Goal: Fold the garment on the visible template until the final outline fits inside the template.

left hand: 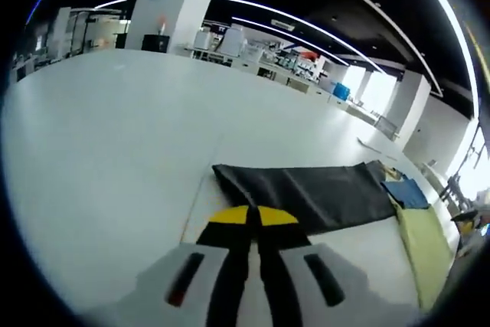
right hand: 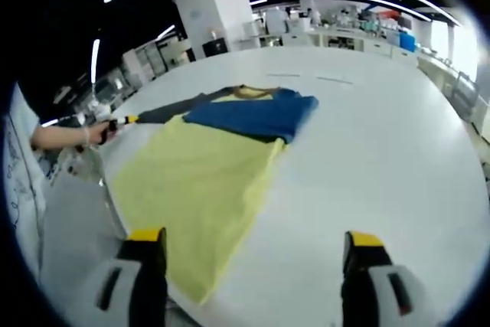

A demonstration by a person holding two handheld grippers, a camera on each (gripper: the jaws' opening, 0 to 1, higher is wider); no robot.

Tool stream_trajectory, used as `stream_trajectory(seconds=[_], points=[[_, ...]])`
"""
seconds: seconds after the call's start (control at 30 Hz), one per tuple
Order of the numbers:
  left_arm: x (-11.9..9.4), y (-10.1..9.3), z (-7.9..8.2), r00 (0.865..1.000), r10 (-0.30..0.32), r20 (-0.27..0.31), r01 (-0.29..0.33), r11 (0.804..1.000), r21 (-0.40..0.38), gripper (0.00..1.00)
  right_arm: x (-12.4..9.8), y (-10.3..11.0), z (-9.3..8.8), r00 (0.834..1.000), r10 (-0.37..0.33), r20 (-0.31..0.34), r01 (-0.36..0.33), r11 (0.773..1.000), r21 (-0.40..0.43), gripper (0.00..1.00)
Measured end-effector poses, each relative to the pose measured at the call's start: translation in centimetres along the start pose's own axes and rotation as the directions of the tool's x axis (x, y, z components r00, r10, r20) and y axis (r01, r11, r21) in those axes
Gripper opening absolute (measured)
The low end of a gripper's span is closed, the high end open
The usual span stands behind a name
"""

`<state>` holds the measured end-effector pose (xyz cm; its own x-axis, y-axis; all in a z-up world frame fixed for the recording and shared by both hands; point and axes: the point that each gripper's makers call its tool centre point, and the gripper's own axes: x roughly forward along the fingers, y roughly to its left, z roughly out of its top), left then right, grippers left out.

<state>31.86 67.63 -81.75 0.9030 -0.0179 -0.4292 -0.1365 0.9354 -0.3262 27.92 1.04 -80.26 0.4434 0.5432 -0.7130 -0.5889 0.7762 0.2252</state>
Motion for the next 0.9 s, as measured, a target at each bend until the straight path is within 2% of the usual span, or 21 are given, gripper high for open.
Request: stream_trajectory(seconds=[0.13, 0.27, 0.37, 0.5, 0.67, 0.77, 0.83, 0.9], points=[[0.0, -0.6, 0.9, 1.0, -0.023, 0.009, 0.024, 0.999, -0.024, 0.0, 0.1, 0.2, 0.1, 1.0, 0.004, 0.007, -0.004, 1.0, -0.002, 0.96], [0.1, -2.5, 2.7, 0.996, -0.082, 0.043, 0.084, 0.995, -0.05, 0.0, 0.1, 0.4, 0.3, 1.0, 0.017, 0.018, -0.017, 1.0, 0.001, 0.95], [0.3, -4.4, 4.1, 0.99, -0.128, 0.059, 0.13, 0.991, -0.033, 0.0, 0.1, 0.2, 0.6, 0.999, 0.014, 0.038, -0.014, 1.0, 0.003, 0.95], [0.3, -8.7, 5.2, 0.978, -0.2, 0.054, 0.201, 0.98, -0.002, 0.0, 0.0, 0.1, 0.6, 0.999, 0.018, 0.052, -0.018, 1.0, 0.001, 0.94], [1.3, -12.3, 5.8, 0.962, -0.271, 0.036, 0.269, 0.962, 0.044, 0.0, -0.5, 0.1, 0.5, 0.997, 0.022, 0.08, -0.023, 1.0, 0.01, 0.94], [1.8, -15.3, 6.4, 0.944, -0.329, 0.03, 0.327, 0.944, 0.039, 0.0, -0.8, -0.1, 0.3, 0.996, 0.024, 0.089, -0.025, 1.0, 0.015, 0.94], [2.0, -16.6, 6.5, 0.939, -0.344, 0.027, 0.342, 0.938, 0.055, 0.0, -1.0, -0.3, 0.1, 0.995, 0.024, 0.093, -0.026, 1.0, 0.016, 0.94], [2.1, -18.8, 6.8, 0.927, -0.376, 0.021, 0.374, 0.926, 0.05, 0.0, -1.2, -0.3, 0.2, 0.995, 0.02, 0.101, -0.022, 1.0, 0.016, 0.94]])
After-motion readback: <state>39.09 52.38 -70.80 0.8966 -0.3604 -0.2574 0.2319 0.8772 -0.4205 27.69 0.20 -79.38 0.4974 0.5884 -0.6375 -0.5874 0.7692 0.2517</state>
